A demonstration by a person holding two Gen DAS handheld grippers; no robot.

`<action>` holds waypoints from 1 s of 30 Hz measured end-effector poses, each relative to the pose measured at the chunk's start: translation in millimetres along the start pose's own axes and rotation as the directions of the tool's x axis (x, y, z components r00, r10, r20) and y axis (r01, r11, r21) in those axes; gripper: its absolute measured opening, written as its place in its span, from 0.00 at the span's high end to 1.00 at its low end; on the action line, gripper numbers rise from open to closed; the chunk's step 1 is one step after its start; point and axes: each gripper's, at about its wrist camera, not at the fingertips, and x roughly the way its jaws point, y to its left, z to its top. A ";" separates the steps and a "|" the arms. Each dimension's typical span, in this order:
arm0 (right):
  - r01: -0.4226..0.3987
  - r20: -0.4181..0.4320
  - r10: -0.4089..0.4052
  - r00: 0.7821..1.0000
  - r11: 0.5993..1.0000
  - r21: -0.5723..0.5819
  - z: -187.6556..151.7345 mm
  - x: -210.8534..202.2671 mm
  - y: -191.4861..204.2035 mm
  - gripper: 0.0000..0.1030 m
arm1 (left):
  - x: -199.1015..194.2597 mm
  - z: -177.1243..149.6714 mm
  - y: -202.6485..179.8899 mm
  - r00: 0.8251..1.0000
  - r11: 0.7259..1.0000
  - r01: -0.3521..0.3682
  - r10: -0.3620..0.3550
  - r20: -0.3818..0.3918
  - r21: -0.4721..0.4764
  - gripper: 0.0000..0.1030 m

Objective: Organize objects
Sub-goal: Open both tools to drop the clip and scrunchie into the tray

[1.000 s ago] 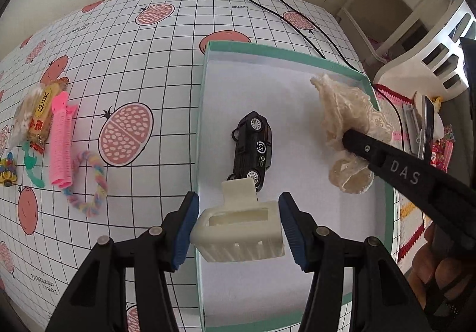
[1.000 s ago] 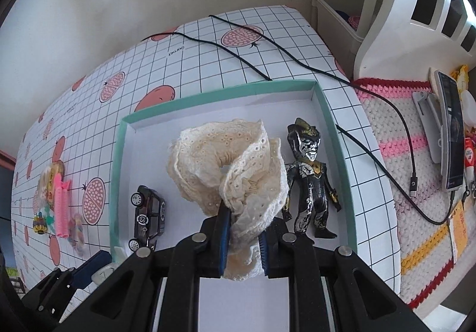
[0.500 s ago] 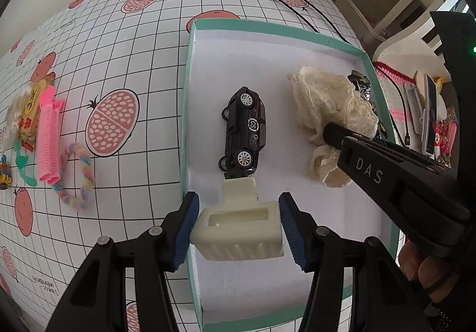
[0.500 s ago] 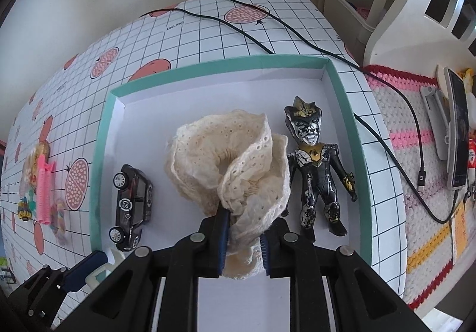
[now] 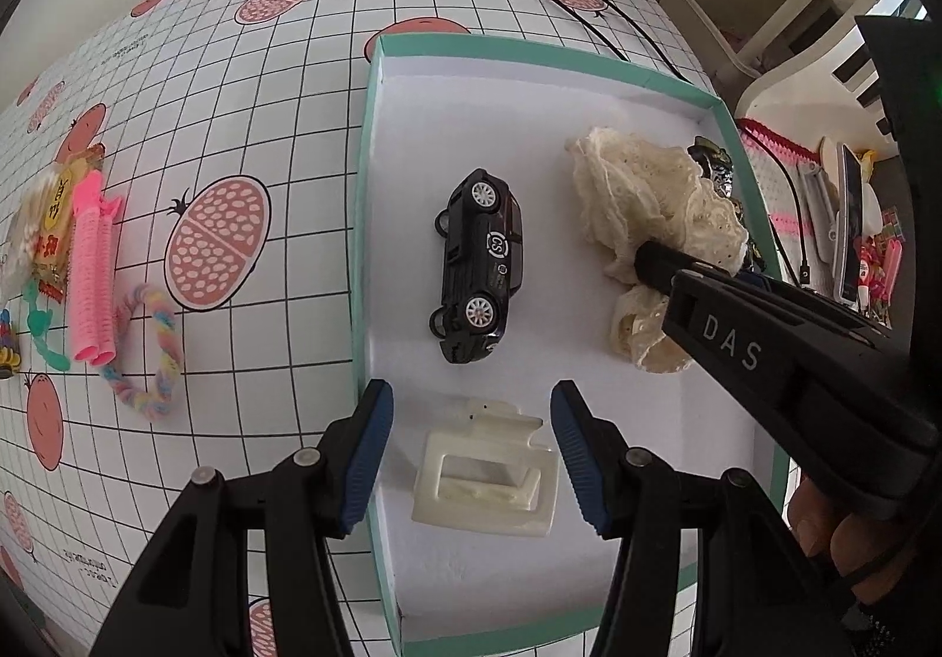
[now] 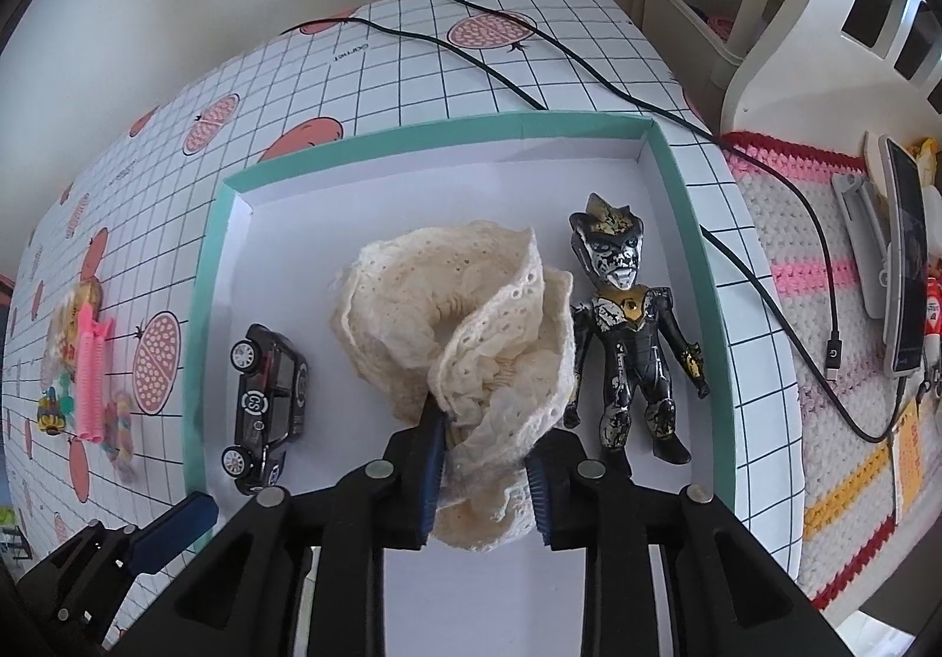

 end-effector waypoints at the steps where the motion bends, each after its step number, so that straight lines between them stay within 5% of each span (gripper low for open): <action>1: 0.000 0.001 0.000 1.000 1.000 -0.002 0.3 -1.0 0.4 0.70 | -1.5 0.0 0.1 1.000 1.000 0.003 -0.003 0.002 -0.001 0.45; 20: -0.048 0.091 0.046 0.995 0.999 0.018 12.8 -50.2 -2.5 0.63 | -41.7 14.6 22.3 0.993 0.997 0.058 -0.052 0.103 -0.051 0.45; 30: -0.053 0.107 0.053 0.993 0.999 -0.004 11.6 -53.1 4.6 0.59 | -44.2 19.7 41.0 0.989 0.994 0.027 -0.010 0.146 -0.109 0.44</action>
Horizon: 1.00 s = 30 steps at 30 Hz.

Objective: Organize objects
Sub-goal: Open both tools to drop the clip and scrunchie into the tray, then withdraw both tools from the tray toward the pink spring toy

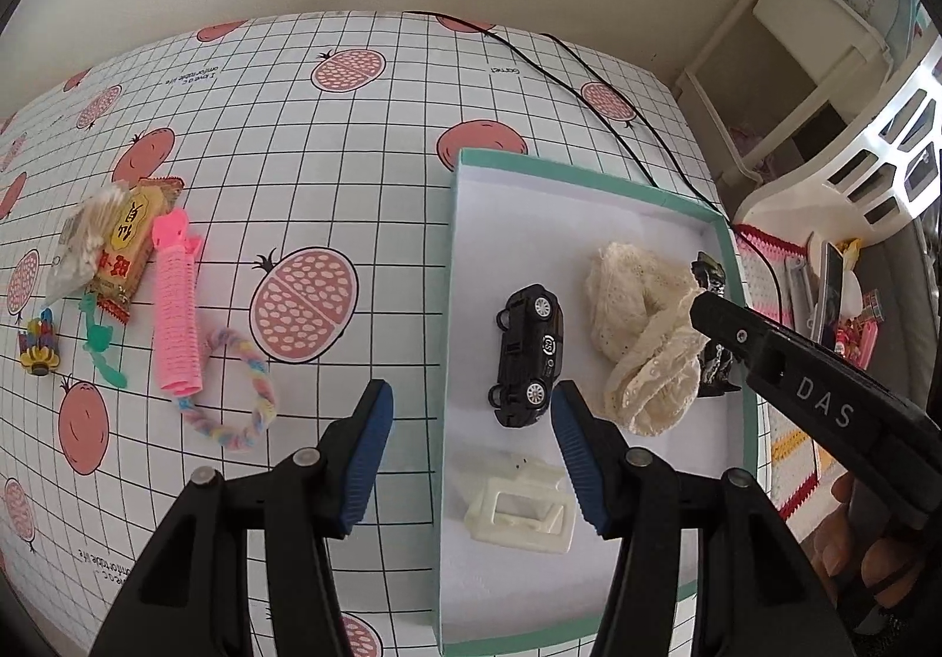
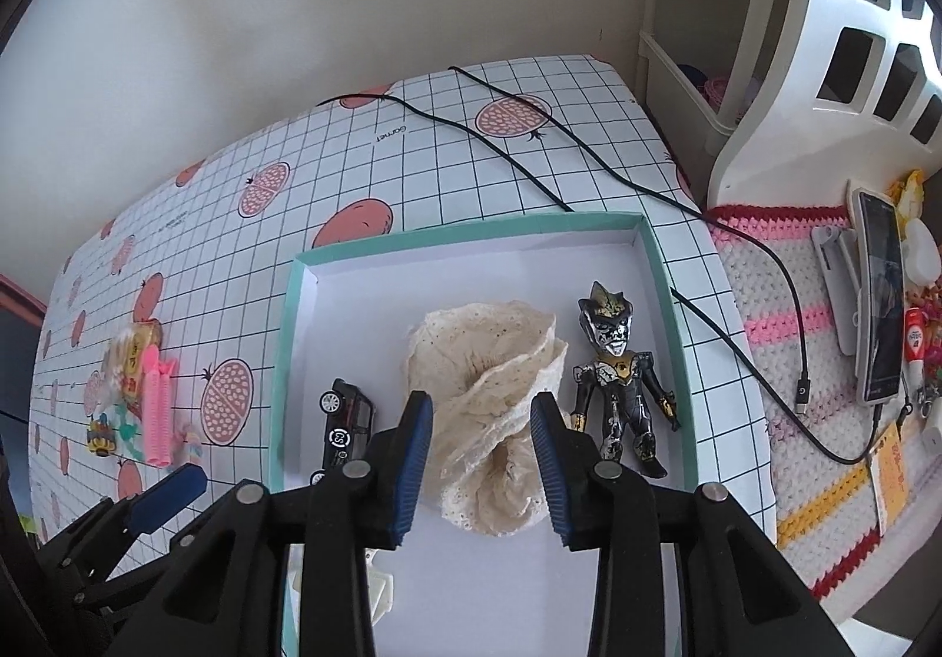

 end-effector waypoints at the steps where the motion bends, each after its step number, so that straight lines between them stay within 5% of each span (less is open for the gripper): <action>1: 0.003 -0.003 -0.003 1.000 1.000 -0.002 -0.7 1.6 -0.2 0.55 | 2.2 0.0 2.5 1.000 1.000 -0.003 0.003 -0.003 -0.007 0.44; 7: -0.011 0.009 0.011 1.000 1.000 -0.004 -1.8 3.6 -0.8 0.35 | 7.3 0.5 18.1 0.999 0.997 -0.054 0.054 0.002 -0.050 0.36; 9: -0.019 0.012 0.019 1.000 1.000 0.000 -1.8 3.6 -1.8 0.30 | 8.4 0.1 24.5 0.998 0.995 -0.064 0.065 0.004 -0.071 0.24; 14: -0.018 0.017 0.018 1.000 1.000 0.005 -2.1 5.2 -2.6 0.15 | 9.6 0.3 35.8 0.995 0.990 -0.090 0.093 0.024 -0.107 0.13; 17: -0.017 0.025 0.017 1.000 1.000 0.008 -2.1 4.9 -3.9 0.04 | 9.3 0.1 39.2 0.995 0.989 -0.094 0.097 0.028 -0.117 0.13; 30: -0.006 0.036 0.006 0.999 1.000 0.013 -2.1 5.6 -7.0 0.00 | 7.8 1.0 54.6 0.989 0.978 -0.135 0.144 0.043 -0.161 0.12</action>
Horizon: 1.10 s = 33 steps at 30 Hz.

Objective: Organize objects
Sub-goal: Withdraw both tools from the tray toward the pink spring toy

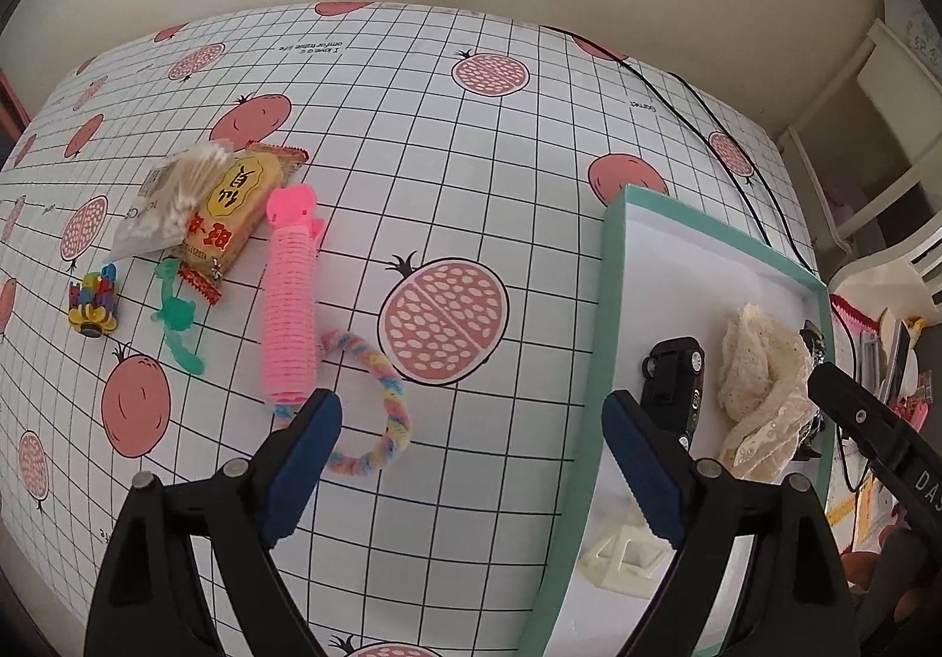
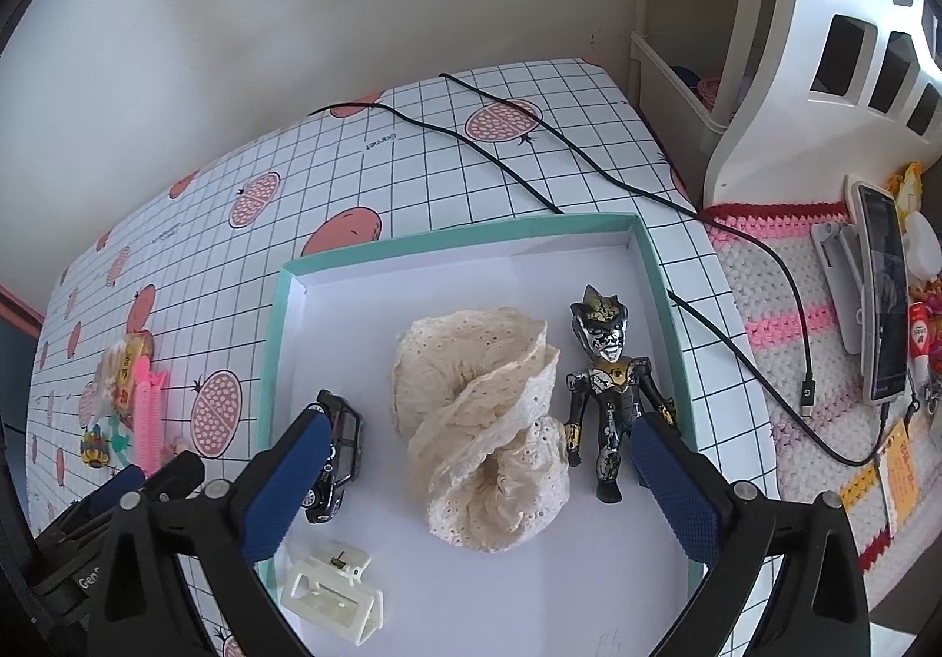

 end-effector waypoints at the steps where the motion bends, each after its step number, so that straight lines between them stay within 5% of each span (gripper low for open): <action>1: -0.002 -0.001 0.002 1.000 1.000 0.000 0.0 0.1 -0.4 0.00 | 0.0 0.2 0.8 1.000 1.000 0.001 -0.001 0.000 -0.002 0.12; 15: -0.005 0.045 0.006 0.999 1.000 -0.024 2.7 -10.9 16.6 0.00 | -8.2 6.2 14.4 0.999 0.999 0.023 -0.022 0.042 -0.024 0.12; 23: -0.053 0.089 0.062 0.994 0.993 -0.106 4.5 -22.8 67.9 0.00 | -21.7 14.8 44.7 0.997 0.997 0.017 -0.011 0.078 -0.075 0.12; 33: -0.108 0.044 0.119 0.992 0.973 -0.205 -7.2 -7.5 141.5 0.00 | -28.8 20.9 107.0 0.996 0.985 -0.023 0.039 0.085 -0.173 0.12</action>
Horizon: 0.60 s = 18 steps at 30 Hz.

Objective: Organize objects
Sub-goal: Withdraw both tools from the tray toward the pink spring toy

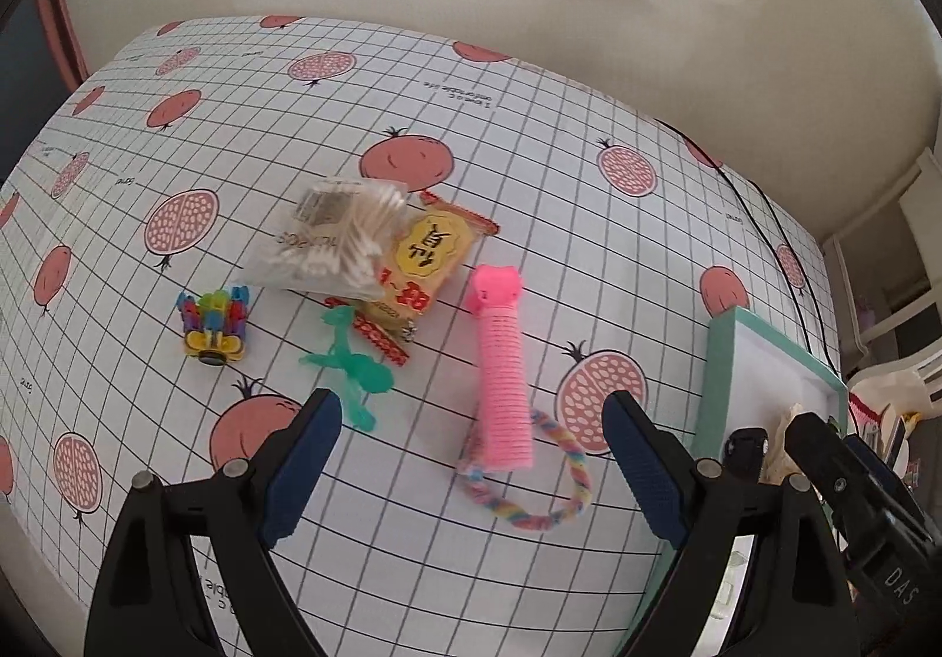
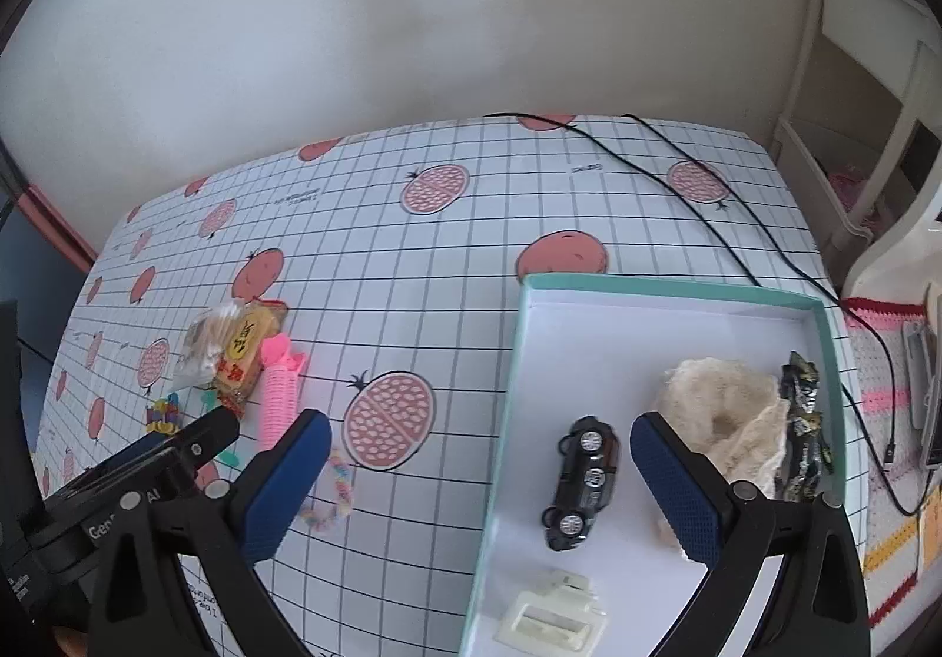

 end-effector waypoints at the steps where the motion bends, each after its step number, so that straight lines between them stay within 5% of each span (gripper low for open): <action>1: -0.005 -0.003 0.005 1.000 1.000 -0.013 -0.7 2.5 8.3 0.00 | 1.0 1.5 6.0 1.000 1.000 -0.008 0.008 -0.002 -0.006 0.12; 11: -0.036 -0.075 0.028 0.997 0.994 -0.102 -16.7 36.4 65.8 0.05 | 12.3 8.5 51.2 0.998 0.998 -0.047 0.046 -0.031 -0.040 0.12; 18: -0.022 -0.122 0.006 0.992 0.991 -0.131 -26.1 55.8 78.3 0.18 | 18.7 10.4 63.4 0.999 0.997 -0.029 0.027 -0.028 -0.069 0.12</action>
